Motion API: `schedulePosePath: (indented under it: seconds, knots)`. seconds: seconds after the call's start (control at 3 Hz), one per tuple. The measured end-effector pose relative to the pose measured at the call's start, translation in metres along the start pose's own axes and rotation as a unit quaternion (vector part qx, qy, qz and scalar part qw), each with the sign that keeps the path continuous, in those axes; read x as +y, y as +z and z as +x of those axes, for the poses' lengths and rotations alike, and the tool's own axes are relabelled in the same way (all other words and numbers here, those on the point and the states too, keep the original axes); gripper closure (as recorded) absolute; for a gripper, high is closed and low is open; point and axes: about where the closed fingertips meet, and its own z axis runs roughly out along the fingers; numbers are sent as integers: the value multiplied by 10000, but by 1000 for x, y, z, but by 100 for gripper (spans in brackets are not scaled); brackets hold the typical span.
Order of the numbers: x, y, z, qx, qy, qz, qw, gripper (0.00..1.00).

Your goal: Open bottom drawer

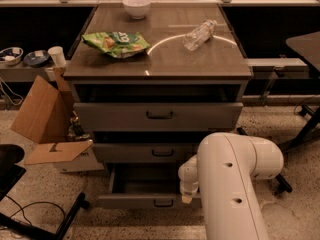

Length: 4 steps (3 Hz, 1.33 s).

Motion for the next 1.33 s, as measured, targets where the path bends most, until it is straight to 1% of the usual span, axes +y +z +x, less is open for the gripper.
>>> schedulePosePath:
  seconds: [0.33, 1.33]
  knots:
    - [0, -1, 1, 0, 0, -1, 10000, 97]
    - [0, -1, 1, 0, 0, -1, 10000, 29]
